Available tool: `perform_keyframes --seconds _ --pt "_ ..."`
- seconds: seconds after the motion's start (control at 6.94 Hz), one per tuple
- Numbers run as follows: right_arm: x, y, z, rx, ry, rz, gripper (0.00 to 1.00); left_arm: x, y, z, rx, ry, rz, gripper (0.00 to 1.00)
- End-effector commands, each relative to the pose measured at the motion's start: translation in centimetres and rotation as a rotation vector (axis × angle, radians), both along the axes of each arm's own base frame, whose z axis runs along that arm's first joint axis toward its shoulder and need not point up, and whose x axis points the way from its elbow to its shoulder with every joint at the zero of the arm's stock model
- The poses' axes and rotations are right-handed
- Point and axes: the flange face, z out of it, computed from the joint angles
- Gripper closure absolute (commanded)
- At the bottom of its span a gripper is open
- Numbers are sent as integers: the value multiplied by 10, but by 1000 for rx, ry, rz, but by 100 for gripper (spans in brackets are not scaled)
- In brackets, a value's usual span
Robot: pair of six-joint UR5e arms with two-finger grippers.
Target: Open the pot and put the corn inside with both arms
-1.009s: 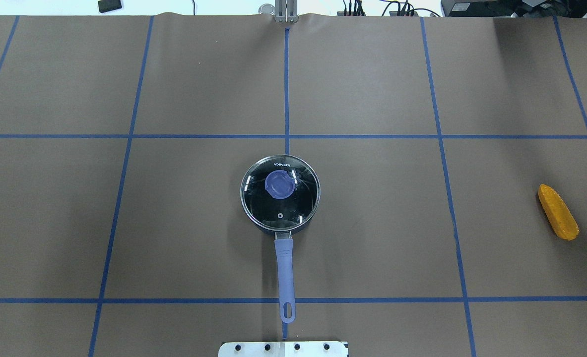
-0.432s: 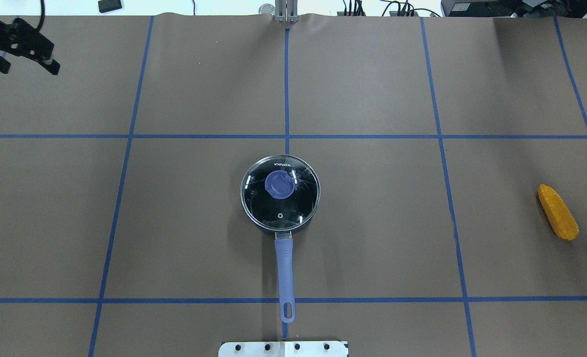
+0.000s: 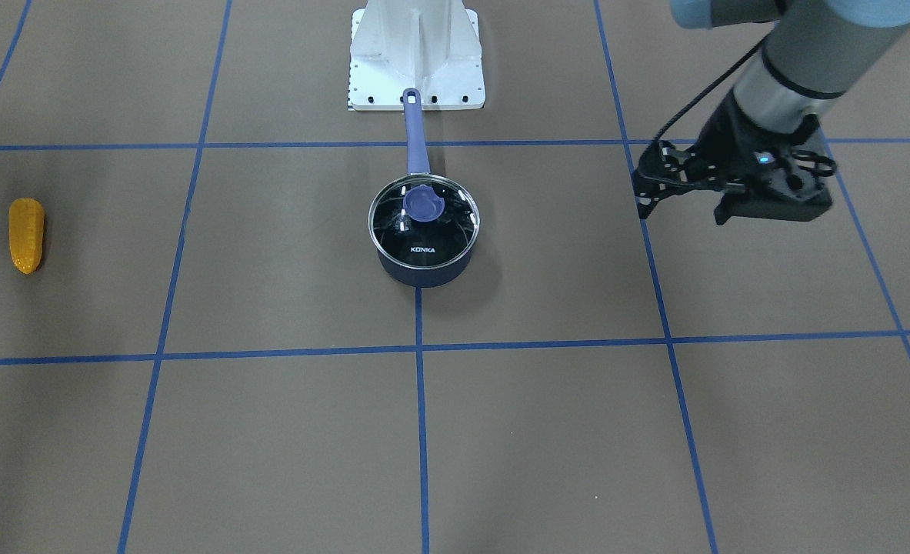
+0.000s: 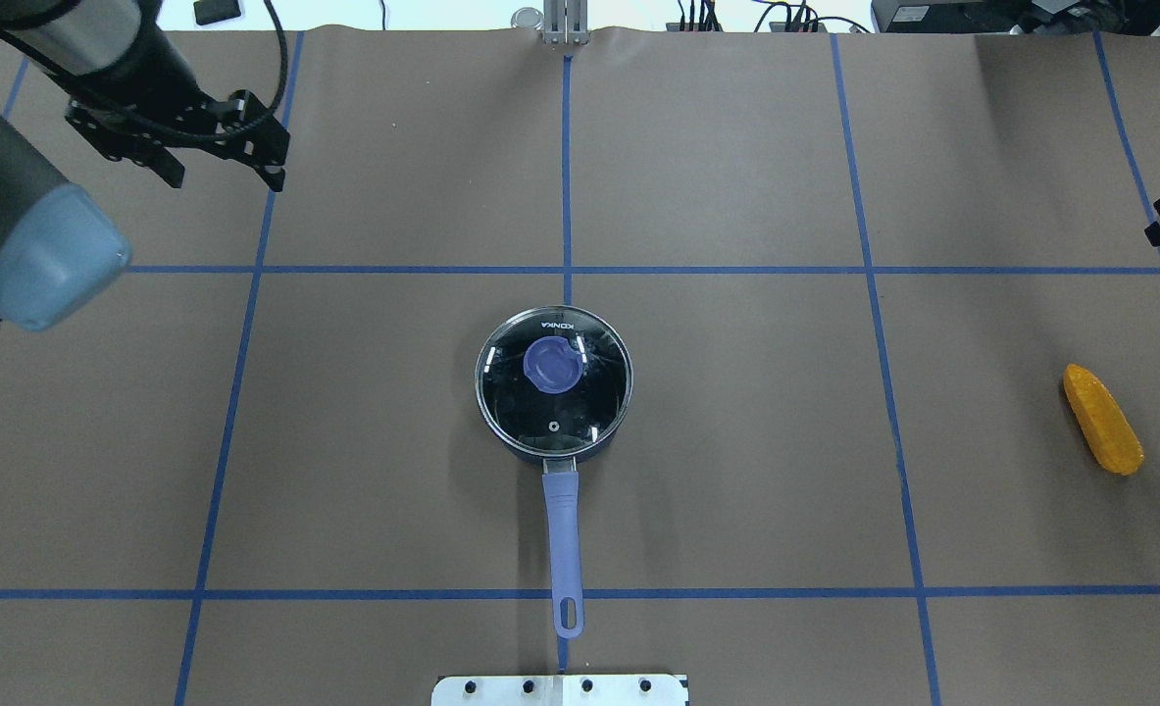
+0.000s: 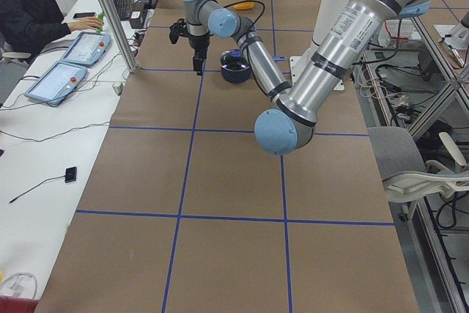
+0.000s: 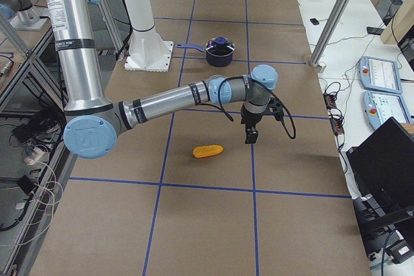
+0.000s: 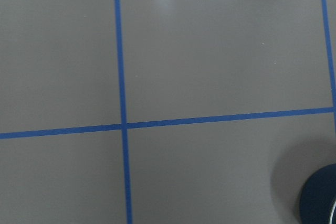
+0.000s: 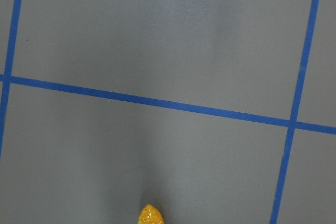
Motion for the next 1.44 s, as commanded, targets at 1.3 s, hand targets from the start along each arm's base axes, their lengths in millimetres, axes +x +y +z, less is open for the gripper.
perform_keyframes --seconds 1.3 --pt "-53 68 24 74 -59 -16 4 264 58 -92 -51 1 15 0"
